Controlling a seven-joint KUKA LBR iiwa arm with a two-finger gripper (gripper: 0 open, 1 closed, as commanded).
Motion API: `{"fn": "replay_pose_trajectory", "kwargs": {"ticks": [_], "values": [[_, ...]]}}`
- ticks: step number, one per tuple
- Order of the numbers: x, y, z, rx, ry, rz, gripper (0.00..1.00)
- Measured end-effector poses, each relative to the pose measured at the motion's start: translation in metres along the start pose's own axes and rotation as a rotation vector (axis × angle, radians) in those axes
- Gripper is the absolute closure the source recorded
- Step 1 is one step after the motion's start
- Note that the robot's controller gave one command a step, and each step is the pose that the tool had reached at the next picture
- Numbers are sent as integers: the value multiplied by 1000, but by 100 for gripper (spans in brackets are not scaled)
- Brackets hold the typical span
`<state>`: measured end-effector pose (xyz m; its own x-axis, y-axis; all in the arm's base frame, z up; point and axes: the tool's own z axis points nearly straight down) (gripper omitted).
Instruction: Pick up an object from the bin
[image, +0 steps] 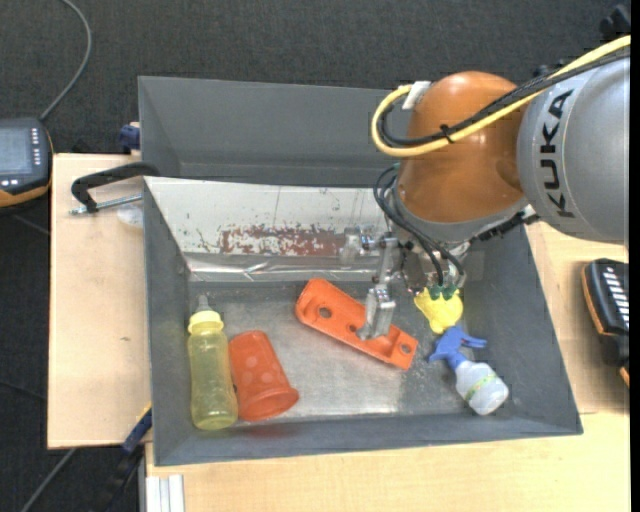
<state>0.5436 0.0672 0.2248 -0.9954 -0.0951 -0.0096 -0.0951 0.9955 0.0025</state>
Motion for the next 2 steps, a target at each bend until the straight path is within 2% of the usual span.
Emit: {"fn": "replay_pose_trajectory", "kwargs": {"ticks": [1,2], "values": [[27,-18,61,1,3,-150,0],[38,-32,91,-1,8,-232,0]]}}
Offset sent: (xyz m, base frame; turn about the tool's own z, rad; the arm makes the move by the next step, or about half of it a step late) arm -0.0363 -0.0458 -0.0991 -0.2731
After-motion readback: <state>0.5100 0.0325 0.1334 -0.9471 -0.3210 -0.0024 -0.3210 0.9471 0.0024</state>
